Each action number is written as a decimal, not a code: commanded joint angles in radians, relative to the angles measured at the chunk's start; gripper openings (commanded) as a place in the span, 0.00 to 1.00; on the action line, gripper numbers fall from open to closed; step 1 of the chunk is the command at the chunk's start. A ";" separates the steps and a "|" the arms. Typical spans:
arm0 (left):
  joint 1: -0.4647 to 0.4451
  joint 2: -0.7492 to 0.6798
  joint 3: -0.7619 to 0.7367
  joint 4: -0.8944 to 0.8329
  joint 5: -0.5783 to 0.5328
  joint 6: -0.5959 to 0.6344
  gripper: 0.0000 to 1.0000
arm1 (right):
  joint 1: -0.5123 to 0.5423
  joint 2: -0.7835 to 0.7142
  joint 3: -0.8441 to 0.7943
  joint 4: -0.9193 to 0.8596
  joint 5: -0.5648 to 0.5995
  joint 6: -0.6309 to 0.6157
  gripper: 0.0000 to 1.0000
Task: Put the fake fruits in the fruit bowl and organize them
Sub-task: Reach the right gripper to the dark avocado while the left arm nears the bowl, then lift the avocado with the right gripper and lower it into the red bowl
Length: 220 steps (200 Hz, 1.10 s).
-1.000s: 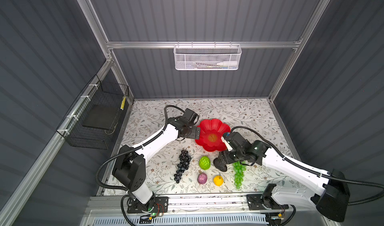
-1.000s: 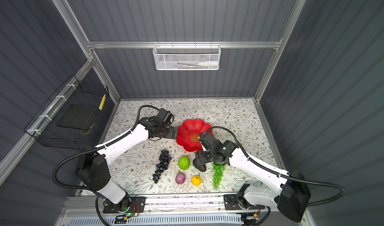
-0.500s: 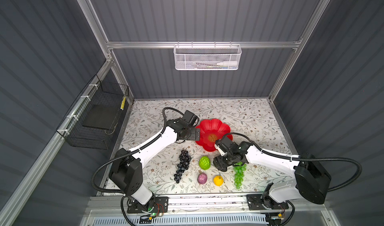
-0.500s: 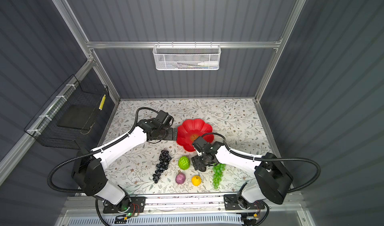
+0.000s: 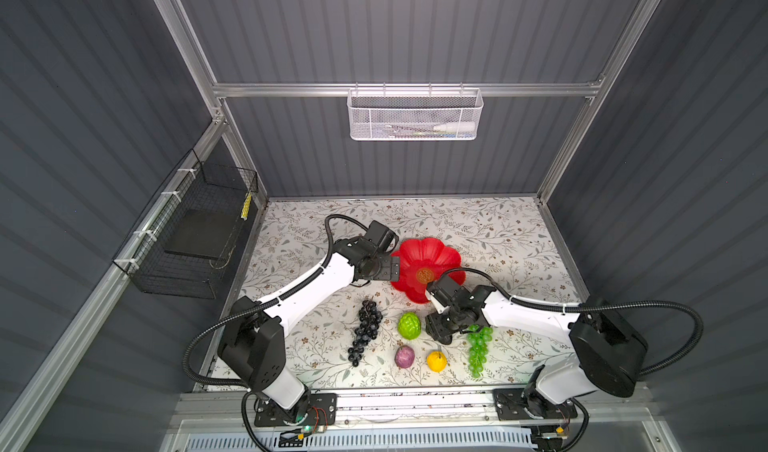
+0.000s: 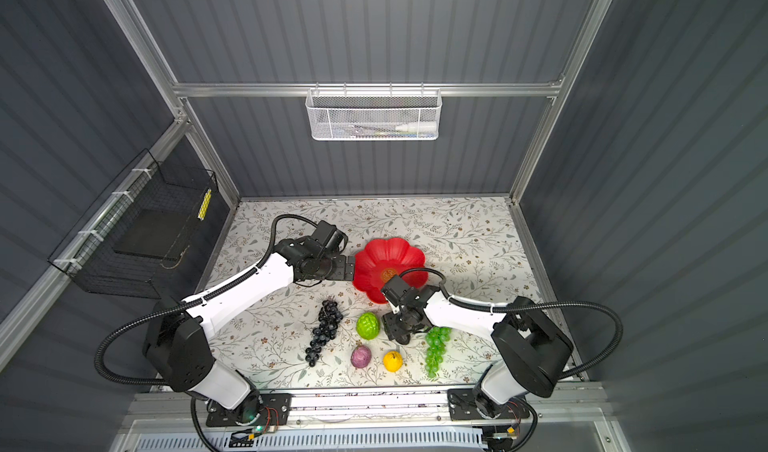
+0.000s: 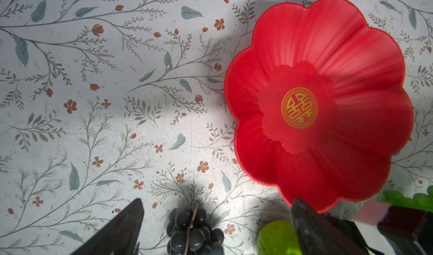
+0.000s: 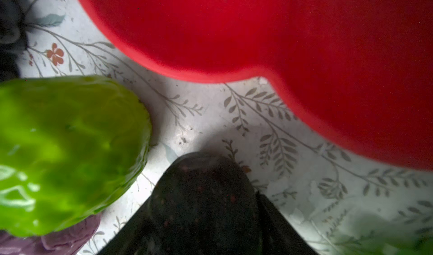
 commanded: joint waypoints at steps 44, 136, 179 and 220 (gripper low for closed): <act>0.003 -0.004 0.010 0.030 -0.026 0.010 0.99 | 0.002 -0.116 -0.049 -0.049 0.051 0.030 0.45; 0.007 0.030 -0.010 0.129 -0.046 -0.080 0.99 | -0.251 -0.233 0.275 -0.334 -0.047 -0.121 0.42; 0.007 0.014 -0.031 0.103 -0.030 -0.102 0.99 | -0.297 0.021 0.485 -0.273 0.097 -0.281 0.41; 0.007 -0.028 -0.080 0.085 -0.041 -0.116 0.99 | -0.314 0.251 0.628 -0.185 0.035 -0.314 0.42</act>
